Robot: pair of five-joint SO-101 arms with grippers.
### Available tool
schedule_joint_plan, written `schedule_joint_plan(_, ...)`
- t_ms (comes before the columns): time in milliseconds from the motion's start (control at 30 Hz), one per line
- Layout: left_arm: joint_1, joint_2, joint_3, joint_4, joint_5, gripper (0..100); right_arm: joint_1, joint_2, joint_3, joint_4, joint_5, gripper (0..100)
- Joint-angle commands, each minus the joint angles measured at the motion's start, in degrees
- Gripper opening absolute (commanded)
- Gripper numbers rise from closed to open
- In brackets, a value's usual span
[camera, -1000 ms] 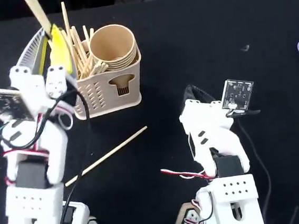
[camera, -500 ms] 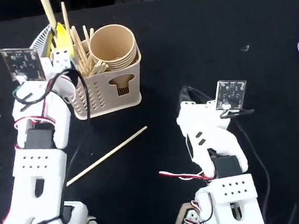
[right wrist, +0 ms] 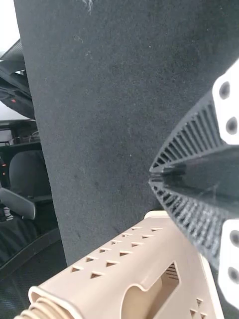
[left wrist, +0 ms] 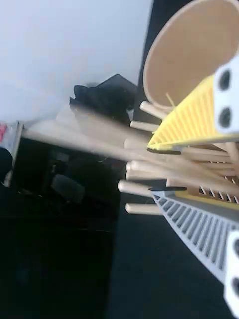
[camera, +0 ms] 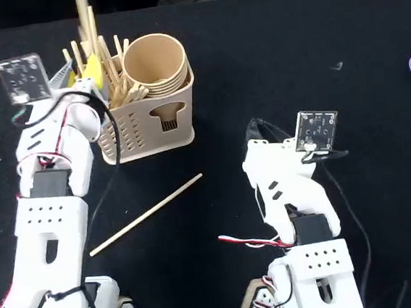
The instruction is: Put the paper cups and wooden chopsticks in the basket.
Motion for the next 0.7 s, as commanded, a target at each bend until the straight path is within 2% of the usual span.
schedule_joint_plan(0,-1.8,-0.35,-8.75,6.33,2.81,15,-0.53,-0.92,-1.1,-1.49,0.79,1.2)
schedule_joint_plan(133,-1.8,-0.79,-14.11,13.36,2.73,15,-0.53,-0.92,-1.1,-1.49,0.79,1.2)
schedule_joint_plan(267,-1.19,-5.19,-19.47,26.55,1.93,15,-0.53,-0.92,-1.1,-1.49,0.79,1.2)
schedule_joint_plan(333,-0.31,-8.44,-21.14,34.55,-3.16,15,-0.53,-0.92,-1.1,-1.49,0.79,1.2)
schedule_joint_plan(433,3.91,-12.66,-21.14,47.12,-15.47,15,-0.53,-0.92,-1.1,-1.49,0.79,1.2)
schedule_joint_plan(533,9.27,-14.42,-18.42,58.99,-24.53,15,-0.53,-0.92,-1.1,-1.49,0.79,1.2)
schedule_joint_plan(667,11.47,-11.52,-10.07,67.43,-32.18,15,-0.53,-0.92,-1.1,-1.49,0.79,1.2)
